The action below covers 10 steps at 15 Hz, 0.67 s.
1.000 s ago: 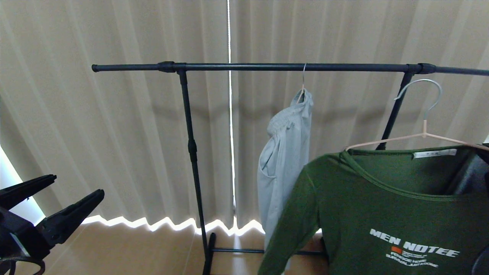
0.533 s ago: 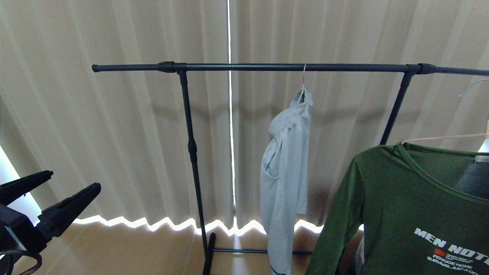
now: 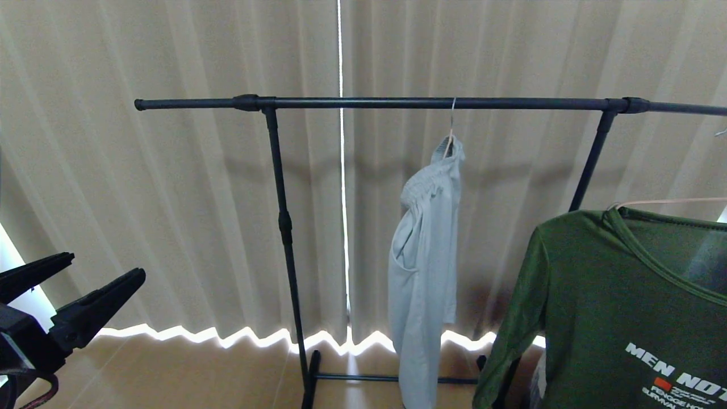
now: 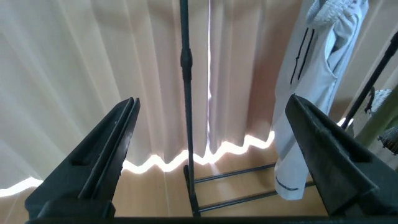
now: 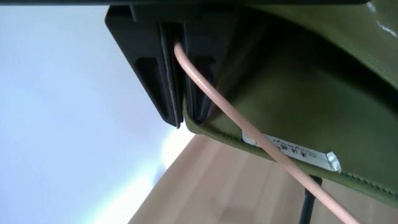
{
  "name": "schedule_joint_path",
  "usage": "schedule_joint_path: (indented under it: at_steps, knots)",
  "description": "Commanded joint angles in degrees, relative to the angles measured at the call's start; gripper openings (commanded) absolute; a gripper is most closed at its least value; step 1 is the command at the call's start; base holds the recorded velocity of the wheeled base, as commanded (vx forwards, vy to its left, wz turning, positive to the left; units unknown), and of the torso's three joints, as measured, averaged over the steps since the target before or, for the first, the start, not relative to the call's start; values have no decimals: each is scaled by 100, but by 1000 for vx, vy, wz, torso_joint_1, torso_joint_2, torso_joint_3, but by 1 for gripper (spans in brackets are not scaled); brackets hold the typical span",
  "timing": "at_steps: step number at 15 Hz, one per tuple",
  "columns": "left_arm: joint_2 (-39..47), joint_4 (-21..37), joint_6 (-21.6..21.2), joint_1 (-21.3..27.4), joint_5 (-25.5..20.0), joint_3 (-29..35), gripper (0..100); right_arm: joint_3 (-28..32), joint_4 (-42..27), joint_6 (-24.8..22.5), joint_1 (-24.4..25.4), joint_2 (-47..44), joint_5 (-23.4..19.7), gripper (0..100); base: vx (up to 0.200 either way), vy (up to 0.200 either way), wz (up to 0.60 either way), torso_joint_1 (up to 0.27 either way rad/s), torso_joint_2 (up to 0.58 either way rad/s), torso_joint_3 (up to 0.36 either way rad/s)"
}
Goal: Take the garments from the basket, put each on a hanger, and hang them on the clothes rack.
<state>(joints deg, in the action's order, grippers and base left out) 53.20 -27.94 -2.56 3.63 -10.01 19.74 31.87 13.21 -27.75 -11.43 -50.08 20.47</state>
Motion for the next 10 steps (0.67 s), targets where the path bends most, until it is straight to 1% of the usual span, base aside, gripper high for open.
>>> schedule_joint_path:
  at_steps: [1,7,9,10]
  knots:
    - [24,-1,-8,-12,-1,-5,100,13,-3,-3,1,-11,1,0,200,0,0,2,2,7]
    - [15,-1,-25,-12,8,-22,100,65,67,6,10,-283,-52,0,200,0,0,4,2,5]
    - [-3,-1,-25,-21,8,-22,100,197,76,384,18,-564,-43,0,200,0,0,2,5,2]
    - [-11,-1,-25,-21,8,-22,100,232,76,454,18,-679,-43,0,200,0,0,-12,7,2]
